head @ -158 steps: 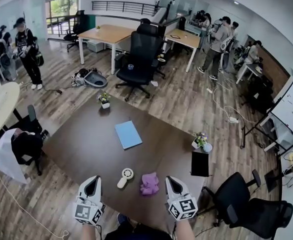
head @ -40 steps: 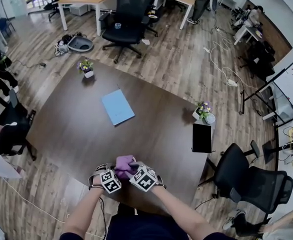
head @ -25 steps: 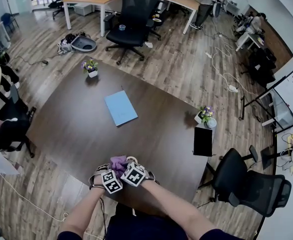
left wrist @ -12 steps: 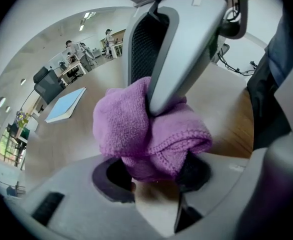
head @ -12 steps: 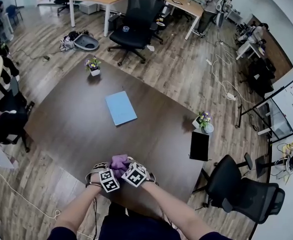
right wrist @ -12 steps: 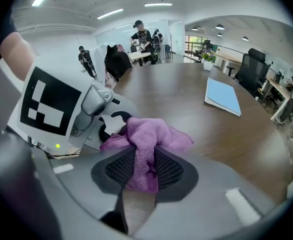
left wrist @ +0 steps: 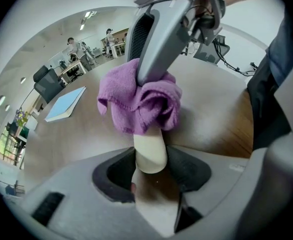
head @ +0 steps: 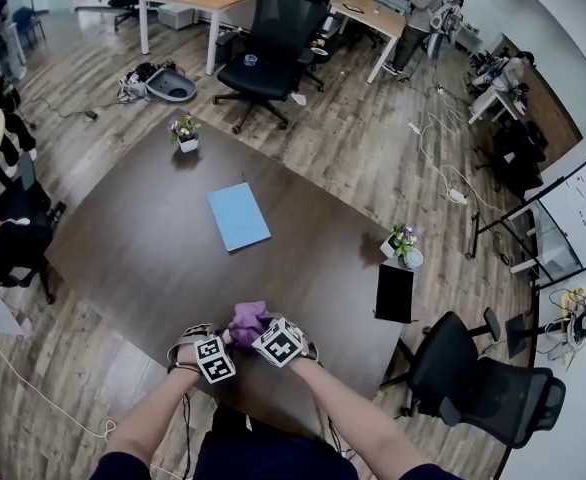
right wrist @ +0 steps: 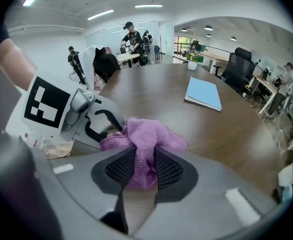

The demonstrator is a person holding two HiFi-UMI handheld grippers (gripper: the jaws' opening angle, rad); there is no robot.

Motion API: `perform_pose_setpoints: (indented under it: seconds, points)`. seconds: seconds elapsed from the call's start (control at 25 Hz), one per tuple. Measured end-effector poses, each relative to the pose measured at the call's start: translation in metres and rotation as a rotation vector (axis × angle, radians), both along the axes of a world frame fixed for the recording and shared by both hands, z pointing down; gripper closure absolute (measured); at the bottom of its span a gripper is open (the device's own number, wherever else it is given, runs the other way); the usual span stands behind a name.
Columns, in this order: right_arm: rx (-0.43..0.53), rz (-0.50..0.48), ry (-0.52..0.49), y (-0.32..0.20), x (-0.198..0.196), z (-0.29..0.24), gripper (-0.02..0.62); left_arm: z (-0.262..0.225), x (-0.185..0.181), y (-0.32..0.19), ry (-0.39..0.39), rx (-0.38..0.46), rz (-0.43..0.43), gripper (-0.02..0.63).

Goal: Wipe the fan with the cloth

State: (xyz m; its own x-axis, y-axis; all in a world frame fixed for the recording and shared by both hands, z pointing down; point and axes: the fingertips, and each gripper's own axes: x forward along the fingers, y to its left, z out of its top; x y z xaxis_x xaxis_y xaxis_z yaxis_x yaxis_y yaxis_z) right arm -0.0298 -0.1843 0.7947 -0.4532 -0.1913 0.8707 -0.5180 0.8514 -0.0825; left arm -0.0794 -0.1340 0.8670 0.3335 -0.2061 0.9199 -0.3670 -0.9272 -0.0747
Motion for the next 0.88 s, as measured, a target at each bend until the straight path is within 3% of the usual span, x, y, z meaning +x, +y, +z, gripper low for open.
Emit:
perform_pose_setpoints:
  seconds: [0.64, 0.88]
  points:
    - [0.005, 0.195, 0.007, -0.015, 0.051, 0.011, 0.479, 0.002, -0.001, 0.002, 0.006, -0.007, -0.008, 0.41]
    - [0.062, 0.076, 0.085, 0.007, 0.05, 0.009, 0.479, 0.001, -0.002, 0.0, 0.008, -0.004, -0.005, 0.41]
